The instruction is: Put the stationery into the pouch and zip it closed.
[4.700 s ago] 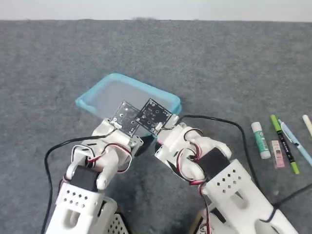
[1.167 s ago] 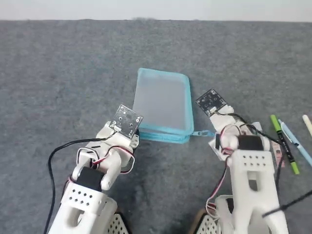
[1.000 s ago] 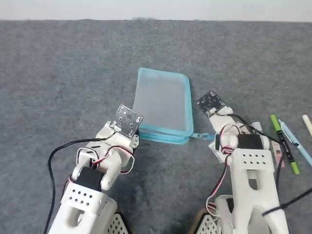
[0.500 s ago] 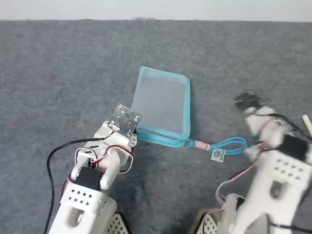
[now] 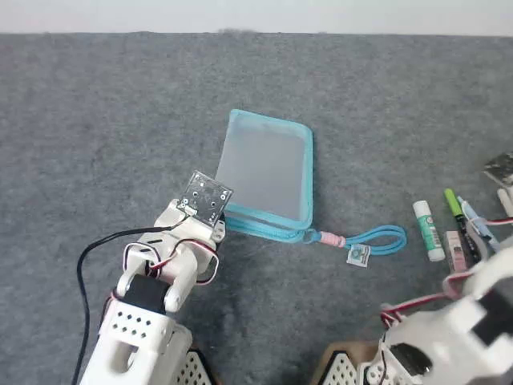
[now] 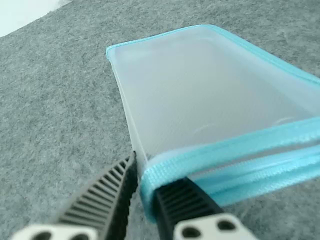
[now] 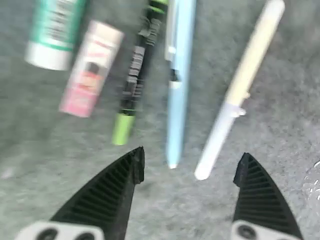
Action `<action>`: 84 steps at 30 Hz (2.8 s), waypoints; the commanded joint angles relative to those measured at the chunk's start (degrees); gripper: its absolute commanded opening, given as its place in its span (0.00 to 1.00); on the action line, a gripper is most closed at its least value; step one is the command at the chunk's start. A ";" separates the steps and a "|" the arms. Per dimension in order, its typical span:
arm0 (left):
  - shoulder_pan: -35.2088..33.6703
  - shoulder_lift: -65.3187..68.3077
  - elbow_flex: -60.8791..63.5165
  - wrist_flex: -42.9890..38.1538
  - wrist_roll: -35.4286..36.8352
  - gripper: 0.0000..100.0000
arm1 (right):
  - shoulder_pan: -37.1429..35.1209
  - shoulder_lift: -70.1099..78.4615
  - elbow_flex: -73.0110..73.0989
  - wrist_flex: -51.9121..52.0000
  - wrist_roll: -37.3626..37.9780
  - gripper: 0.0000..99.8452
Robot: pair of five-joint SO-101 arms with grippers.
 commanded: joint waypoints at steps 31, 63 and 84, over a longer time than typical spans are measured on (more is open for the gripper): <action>0.53 0.35 0.13 -0.88 0.09 0.01 | 2.86 17.80 -31.47 17.89 -8.79 0.01; 0.97 -0.09 -0.13 -2.11 6.42 0.01 | -77.67 -54.29 31.56 28.35 -51.16 0.01; 0.97 -0.09 -0.48 -2.11 6.33 0.01 | -87.87 -45.14 25.32 28.35 -53.63 0.01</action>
